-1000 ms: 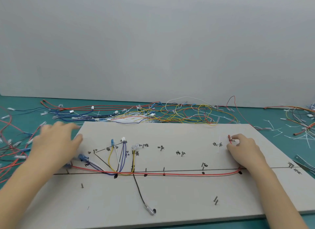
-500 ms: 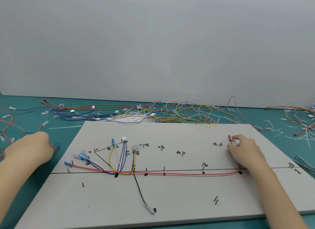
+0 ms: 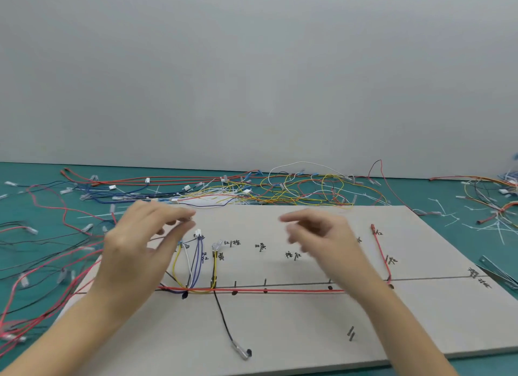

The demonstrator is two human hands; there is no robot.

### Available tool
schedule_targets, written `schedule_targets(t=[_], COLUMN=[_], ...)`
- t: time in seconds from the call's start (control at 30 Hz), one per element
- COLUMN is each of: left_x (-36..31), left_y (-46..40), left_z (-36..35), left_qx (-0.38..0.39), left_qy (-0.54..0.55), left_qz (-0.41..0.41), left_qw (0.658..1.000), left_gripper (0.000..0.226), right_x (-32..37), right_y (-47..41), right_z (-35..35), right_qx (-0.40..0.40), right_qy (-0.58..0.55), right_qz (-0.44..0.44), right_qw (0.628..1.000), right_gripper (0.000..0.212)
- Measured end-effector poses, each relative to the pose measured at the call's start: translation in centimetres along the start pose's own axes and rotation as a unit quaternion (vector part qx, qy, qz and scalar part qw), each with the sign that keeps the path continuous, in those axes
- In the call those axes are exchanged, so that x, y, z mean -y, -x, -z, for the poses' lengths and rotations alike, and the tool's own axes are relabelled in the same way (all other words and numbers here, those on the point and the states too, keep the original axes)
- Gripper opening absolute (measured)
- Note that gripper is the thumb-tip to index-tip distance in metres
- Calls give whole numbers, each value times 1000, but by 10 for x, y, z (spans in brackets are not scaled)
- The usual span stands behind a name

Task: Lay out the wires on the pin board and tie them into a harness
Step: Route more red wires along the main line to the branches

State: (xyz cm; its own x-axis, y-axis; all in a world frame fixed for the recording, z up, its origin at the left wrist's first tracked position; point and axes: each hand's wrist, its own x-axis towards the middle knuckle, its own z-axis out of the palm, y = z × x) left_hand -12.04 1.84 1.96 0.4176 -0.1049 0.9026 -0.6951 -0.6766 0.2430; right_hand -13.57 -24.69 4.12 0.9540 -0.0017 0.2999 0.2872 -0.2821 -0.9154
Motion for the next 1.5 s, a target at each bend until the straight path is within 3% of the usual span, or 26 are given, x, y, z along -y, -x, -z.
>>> schedule_targets(t=[0.17,0.27,0.47,0.57,0.67,0.73,0.9,1.13,1.27,1.4,1.5], left_x=[-12,-15,-17,-13,0,9,34,76,96,98,93], left_y=[4,7,3,6,7,5,-2,-9,-5,-3,-4], left_z=[-6,-7,1,3,5,7,18,34,35,39,42], left_qx=[0,2,19,105,170,162,154,134,124,139,149], left_qy=[58,86,134,170,72,-25,-197,-195,-224,-220,-220], left_qz=[3,22,135,143,159,149,186,137,157,186,205], left_qw=[998,996,981,969,970,975,950,962,954,947,942], left_gripper=[14,13,22,36,43,30,36,23,10,10,32], right_x=[8,13,19,23,29,31,32,37,33,28,21], right_y=[21,25,19,11,1,-6,-17,-30,-33,-36,-37], right_z=[-76,-107,-126,-125,-113,-102,-74,-38,-29,-20,-14], right_qx=[203,247,176,157,130,108,71,40,28,-5,-19], right_qy=[-89,-177,-310,-351,-387,-389,-427,-478,-467,-497,-518], right_qz=[-46,-67,-130,-122,-105,-97,-93,-57,-49,-52,-74], right_qw=[974,950,925,915,907,910,897,875,883,866,852], right_gripper=[34,34,27,24,21,16,14,16,17,17,19])
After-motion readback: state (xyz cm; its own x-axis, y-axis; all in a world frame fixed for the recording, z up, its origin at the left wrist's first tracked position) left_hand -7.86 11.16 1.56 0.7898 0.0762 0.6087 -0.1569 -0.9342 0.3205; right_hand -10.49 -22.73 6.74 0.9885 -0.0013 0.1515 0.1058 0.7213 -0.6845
